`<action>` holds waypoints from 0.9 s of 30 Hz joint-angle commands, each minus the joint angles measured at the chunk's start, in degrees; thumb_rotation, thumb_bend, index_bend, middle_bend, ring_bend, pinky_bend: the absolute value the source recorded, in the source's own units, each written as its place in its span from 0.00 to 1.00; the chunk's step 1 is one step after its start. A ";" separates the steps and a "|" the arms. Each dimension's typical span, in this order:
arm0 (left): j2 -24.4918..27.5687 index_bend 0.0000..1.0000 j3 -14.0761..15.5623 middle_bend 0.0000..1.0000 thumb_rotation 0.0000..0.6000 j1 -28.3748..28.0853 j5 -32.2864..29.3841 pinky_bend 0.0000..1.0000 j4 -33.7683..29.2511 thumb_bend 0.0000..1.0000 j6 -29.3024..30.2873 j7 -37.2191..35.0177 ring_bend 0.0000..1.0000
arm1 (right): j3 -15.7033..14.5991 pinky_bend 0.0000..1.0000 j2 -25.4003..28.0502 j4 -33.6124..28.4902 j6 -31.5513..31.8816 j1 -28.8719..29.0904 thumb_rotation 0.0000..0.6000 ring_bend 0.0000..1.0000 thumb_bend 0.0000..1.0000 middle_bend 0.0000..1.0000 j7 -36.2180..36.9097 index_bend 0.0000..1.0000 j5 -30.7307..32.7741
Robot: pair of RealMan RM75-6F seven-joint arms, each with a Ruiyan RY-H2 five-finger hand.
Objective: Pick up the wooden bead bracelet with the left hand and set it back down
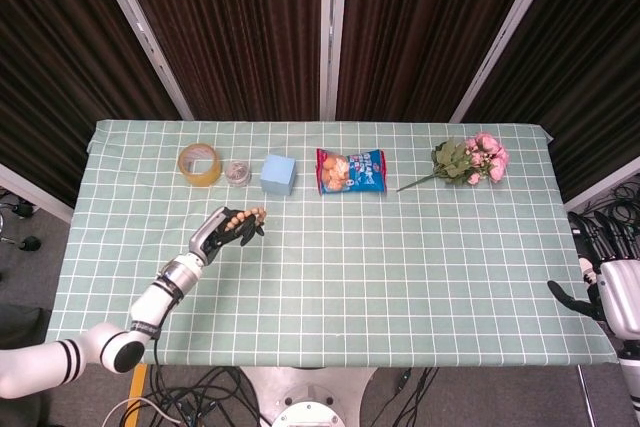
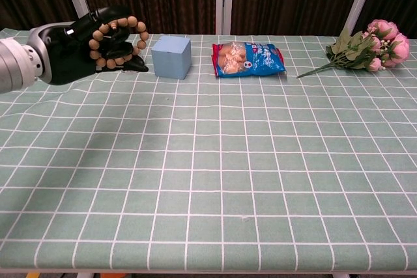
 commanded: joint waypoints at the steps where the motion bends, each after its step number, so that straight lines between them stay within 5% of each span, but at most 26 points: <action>1: -0.31 0.77 -0.46 0.82 0.34 0.56 -0.07 0.24 0.05 0.38 0.20 0.87 0.46 | 0.01 0.05 -0.03 0.00 0.00 0.04 1.00 0.00 0.09 0.13 -0.02 0.00 -0.04; 27: -0.75 0.76 -3.52 0.80 0.28 3.04 -0.16 0.24 -0.77 0.62 -2.11 3.51 0.46 | -0.12 0.04 -0.09 0.27 0.76 -0.02 1.00 0.00 0.09 0.13 0.44 0.00 -0.59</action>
